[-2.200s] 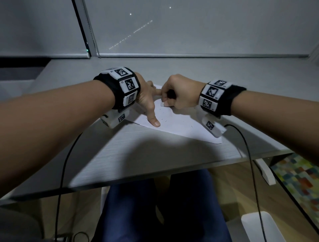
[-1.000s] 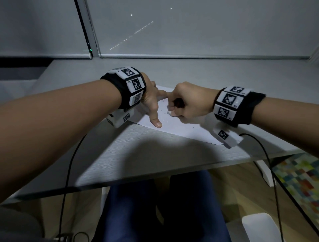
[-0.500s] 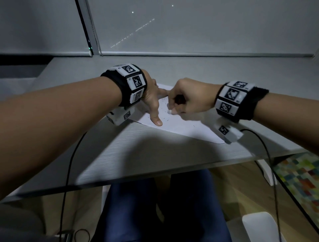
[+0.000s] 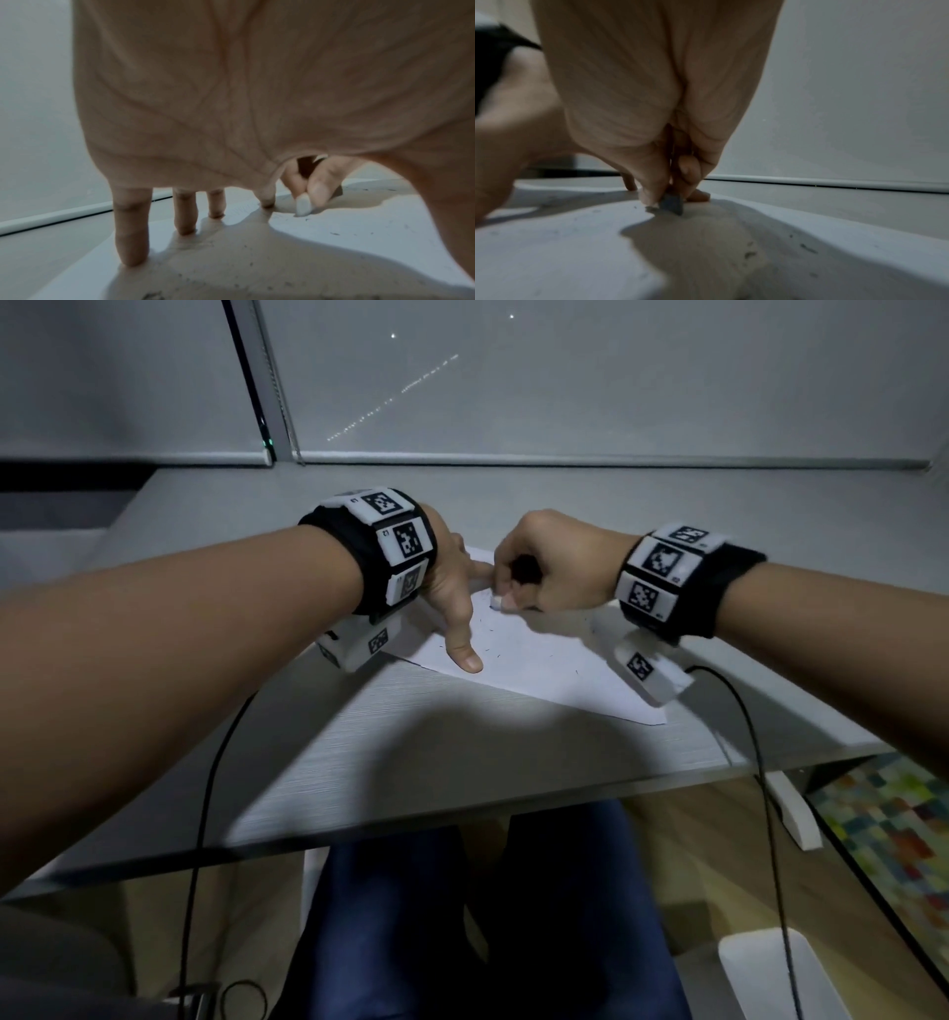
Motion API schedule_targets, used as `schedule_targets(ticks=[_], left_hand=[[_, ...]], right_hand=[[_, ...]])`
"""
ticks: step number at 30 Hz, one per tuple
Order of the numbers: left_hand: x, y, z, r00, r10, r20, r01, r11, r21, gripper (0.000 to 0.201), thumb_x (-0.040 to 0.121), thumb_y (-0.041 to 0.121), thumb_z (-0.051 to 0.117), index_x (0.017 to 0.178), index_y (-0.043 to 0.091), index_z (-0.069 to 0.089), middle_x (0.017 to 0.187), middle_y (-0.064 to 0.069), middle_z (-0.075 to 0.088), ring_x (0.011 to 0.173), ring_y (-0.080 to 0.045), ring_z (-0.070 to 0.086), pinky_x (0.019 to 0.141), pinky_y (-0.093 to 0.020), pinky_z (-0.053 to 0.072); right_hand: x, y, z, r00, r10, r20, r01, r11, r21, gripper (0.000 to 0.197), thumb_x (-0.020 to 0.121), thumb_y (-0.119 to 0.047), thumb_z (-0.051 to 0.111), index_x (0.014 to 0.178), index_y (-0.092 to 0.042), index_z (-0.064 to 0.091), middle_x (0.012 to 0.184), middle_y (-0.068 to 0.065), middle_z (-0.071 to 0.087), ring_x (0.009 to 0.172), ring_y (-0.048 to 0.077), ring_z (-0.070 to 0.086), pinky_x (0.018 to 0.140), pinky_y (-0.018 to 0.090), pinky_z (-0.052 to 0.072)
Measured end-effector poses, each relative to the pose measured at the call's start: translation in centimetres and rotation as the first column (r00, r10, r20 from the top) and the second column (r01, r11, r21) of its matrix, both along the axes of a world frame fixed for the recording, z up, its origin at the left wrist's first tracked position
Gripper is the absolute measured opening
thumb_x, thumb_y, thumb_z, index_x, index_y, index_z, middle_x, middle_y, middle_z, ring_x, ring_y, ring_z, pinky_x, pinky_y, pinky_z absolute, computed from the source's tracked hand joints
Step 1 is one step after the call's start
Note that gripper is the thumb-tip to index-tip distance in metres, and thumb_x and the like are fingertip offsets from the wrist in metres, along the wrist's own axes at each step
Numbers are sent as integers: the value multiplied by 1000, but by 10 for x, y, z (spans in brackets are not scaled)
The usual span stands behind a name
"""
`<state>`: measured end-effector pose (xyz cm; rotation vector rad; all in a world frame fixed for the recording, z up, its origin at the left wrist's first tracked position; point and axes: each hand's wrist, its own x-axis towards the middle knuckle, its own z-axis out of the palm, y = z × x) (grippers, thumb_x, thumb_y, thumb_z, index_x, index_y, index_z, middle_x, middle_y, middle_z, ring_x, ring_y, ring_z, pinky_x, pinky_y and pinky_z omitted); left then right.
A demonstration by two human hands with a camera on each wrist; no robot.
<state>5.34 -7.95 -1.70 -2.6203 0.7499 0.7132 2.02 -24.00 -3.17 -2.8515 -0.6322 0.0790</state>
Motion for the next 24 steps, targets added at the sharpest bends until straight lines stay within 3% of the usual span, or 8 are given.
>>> schedule_targets(ticks=[4,7,9,12,14,17,20,24], left_hand=[[2,1,-2,1000,13,-18,-13,1000,-10,132,56,71,87,161,52,10,153,-14,29,144,-42,32,92,-51,41],[0,2,1,999,-6,-33,6,1000,-7,132,45,75,88,155,60,16,153,-12,34,141,-40,35,88,-47,43],[0,1,2,999,-5,-33,4,1000,-12,130,47,73,88,155,60,17,156,-8,34,141,-38,36,87,-44,41],[1,2,0,1000,6,-12,-6,1000,0,136,47,75,86,160,54,14,163,-8,28,148,-38,31,96,-48,42],[1,3,0,999,36,9,-36,999,-10,130,58,72,86,164,46,15,168,-6,21,153,-36,25,107,-51,38],[2,3,0,999,47,13,-47,998,-31,123,63,69,86,164,43,21,167,-4,22,152,-35,28,105,-47,39],[2,5,1,1000,13,-8,-13,999,-35,121,60,69,87,160,52,20,167,0,23,149,-35,31,97,-45,40],[6,7,-2,1000,-10,2,10,998,-55,139,47,73,89,159,58,10,163,-5,24,147,-38,33,102,-48,43]], right_hand=[[3,1,-8,998,-53,-24,52,998,-31,10,86,-16,74,79,-20,69,71,-9,68,64,3,61,66,21,48],[-17,1,-8,995,7,-103,-10,1000,-23,12,88,-15,74,81,-20,66,63,-13,67,59,-1,62,62,15,48],[-26,-2,-2,981,52,-187,-54,998,-8,12,89,-16,79,82,-20,69,61,-18,68,57,0,64,61,15,51],[-16,2,2,993,63,-96,-61,998,31,9,88,-23,83,84,-18,77,63,-9,69,55,-2,61,58,9,46],[-5,9,-2,999,46,-24,-45,997,60,7,87,-20,81,86,-15,77,63,-11,67,55,-5,59,57,8,43],[-2,13,-10,999,21,-42,-19,998,52,4,87,-16,77,85,-16,73,65,-9,68,55,-4,60,60,14,44],[-17,9,-9,991,69,-117,-64,997,38,4,89,-16,77,89,-15,73,69,-10,68,59,-4,62,59,10,45],[-26,-1,4,975,119,-185,-119,993,16,10,90,-24,83,86,-18,76,68,-8,69,57,3,60,59,12,47]])
